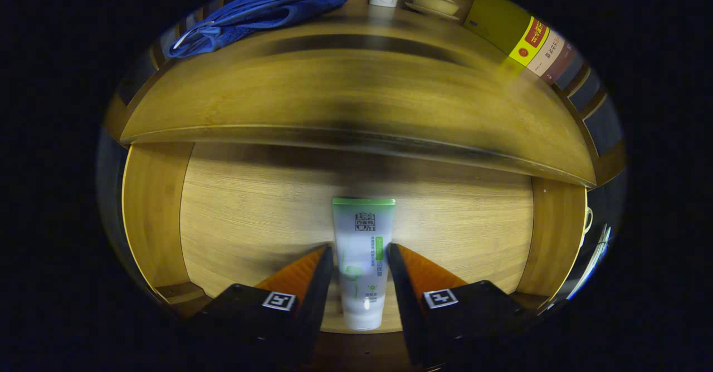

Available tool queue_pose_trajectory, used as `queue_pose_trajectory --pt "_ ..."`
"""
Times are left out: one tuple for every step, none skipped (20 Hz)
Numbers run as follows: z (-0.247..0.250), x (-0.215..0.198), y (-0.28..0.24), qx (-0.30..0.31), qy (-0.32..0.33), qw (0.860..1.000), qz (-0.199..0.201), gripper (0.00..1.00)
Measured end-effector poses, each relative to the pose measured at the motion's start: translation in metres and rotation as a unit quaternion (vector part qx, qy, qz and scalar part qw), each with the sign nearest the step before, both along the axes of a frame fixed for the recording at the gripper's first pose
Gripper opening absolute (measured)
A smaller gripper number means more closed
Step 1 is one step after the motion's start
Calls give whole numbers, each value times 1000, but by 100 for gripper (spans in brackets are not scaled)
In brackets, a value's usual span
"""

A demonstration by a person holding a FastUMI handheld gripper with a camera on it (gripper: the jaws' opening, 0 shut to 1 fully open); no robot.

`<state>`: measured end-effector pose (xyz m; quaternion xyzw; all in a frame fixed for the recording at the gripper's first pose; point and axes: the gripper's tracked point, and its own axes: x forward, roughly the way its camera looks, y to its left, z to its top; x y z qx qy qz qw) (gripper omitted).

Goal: Pull open the drawer, take out the items inside it, and place them on the countertop above the cabinet.

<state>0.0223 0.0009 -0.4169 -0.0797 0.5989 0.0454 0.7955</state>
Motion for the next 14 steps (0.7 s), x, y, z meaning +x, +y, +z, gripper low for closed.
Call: queue_pose_trajectory --pt "2 1 1 2 2 1000 2 63" --pt "7 2 3 3 5 1000 5 62" --pt "12 4 4 3 4 1000 9 60" --pt "18 8 5 3 0 1000 12 57" --pt "25 13 7 4 -4 1000 16 54" --pt "33 19 10 6 -10 1000 18 49" --pt "42 24 13 9 -13 1000 19 45" --pt "50 27 16 13 -12 1000 24 40" --pt "62 32 19 18 -16 999 28 39" --pt "74 38 23 26 -20 999 12 39" --pt "92 53 16 7 -35 999 2 24" --pt "103 63 17 5 -39 999 12 8" --pt "111 72 19 6 -43 999 12 8" --pt "116 73 24 14 -29 999 16 8"
